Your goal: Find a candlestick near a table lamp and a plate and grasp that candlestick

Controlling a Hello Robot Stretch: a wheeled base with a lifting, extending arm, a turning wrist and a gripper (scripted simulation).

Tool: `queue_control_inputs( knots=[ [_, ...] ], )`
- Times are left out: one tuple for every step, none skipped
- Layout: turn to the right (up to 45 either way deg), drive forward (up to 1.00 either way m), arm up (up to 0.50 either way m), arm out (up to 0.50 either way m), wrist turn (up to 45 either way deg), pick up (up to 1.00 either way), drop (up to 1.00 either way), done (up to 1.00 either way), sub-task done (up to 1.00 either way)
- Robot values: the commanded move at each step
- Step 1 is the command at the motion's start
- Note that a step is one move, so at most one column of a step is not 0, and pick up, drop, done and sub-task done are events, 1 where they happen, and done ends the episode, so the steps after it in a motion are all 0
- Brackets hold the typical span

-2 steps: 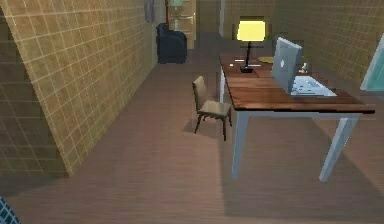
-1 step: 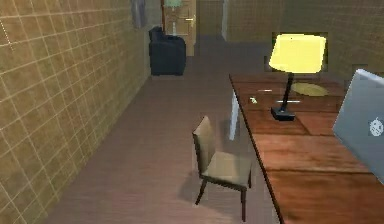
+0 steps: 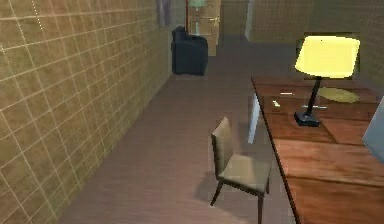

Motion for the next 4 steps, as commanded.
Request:
queue_control_inputs(
  knots=[
    [0.0, 0.20, 0.00, 0.00, 0.0, 0.00, 0.00, 0.00, 0.00],
    [6.0, 0.00, 0.00, 0.00, 0.0, 0.00, 0.00, 0.00, 0.00],
    [0.0, 0.40, 0.00, 0.00, 0.0, 0.00, 0.00, 0.00, 0.00],
    [-45.0, 0.00, 0.00, 0.00, 0.0, 0.00, 0.00, 0.00, 0.00]
  ],
)
